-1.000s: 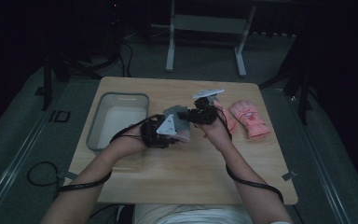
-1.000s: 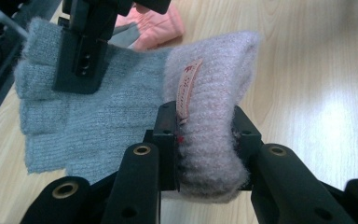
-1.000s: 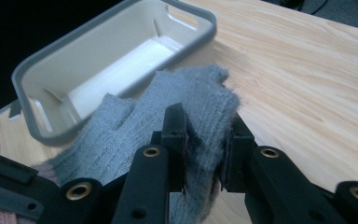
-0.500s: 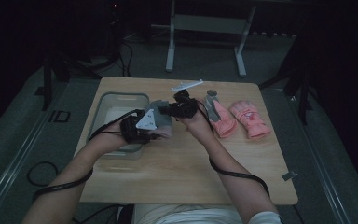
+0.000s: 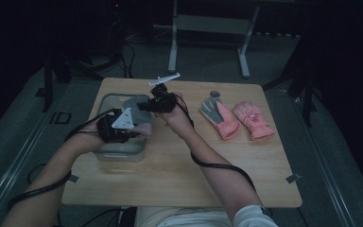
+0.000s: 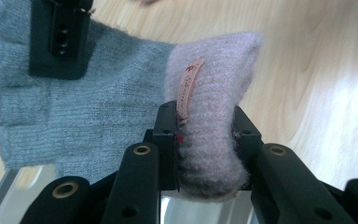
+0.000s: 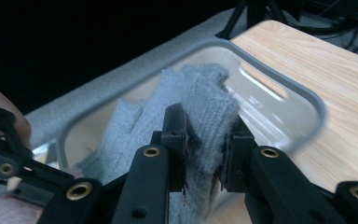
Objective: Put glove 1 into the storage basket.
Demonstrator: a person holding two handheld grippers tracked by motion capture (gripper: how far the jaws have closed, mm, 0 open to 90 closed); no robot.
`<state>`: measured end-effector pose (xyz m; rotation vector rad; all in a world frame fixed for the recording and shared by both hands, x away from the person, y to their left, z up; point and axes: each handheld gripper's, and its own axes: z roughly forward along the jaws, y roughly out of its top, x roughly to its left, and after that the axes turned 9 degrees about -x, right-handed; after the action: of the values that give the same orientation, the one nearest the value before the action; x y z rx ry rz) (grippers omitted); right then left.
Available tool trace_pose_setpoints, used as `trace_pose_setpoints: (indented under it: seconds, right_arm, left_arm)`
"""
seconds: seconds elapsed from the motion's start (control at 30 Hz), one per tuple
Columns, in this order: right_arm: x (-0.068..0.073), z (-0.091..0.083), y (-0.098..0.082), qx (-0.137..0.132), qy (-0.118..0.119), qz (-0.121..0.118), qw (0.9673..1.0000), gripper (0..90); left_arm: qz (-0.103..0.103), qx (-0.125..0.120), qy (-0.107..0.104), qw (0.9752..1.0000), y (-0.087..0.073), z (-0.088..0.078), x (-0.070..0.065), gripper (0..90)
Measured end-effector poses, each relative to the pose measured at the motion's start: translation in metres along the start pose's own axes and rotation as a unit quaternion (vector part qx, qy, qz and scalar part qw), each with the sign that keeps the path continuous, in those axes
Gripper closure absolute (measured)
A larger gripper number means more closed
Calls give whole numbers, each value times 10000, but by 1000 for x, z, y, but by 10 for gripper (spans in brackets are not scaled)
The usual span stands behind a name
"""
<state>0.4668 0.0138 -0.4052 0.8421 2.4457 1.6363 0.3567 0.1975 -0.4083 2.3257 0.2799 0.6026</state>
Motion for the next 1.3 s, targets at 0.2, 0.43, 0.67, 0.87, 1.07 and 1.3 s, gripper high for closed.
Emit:
trace_pose_setpoints:
  seconds: [0.2, 0.43, 0.67, 0.87, 1.07, 1.3]
  right_arm:
    - [-1, 31, 2, 15, 122, 228, 9997, 754]
    - [-7, 59, -14, 222, -77, 310, 9992, 754]
    - [-20, 71, -33, 470, -268, 518, 9972, 751]
    - [-25, 77, -42, 576, -424, 550, 9959, 747]
    - [-30, 81, -47, 712, -511, 465, 9951, 718]
    - [-29, 68, -43, 531, -489, 321, 9969, 569]
  left_arm:
    - [156, 44, 53, 9999, -31, -4, 9, 701]
    - [133, 202, -268, 9993, -56, 17, 20, 699]
    - [24, 342, -724, 9968, -68, 39, 31, 699]
    - [50, 579, -956, 9937, -71, 57, 39, 698]
    - [101, 713, -1164, 9906, -71, 70, 42, 697]
    - [114, 950, -1245, 9876, -72, 77, 43, 683]
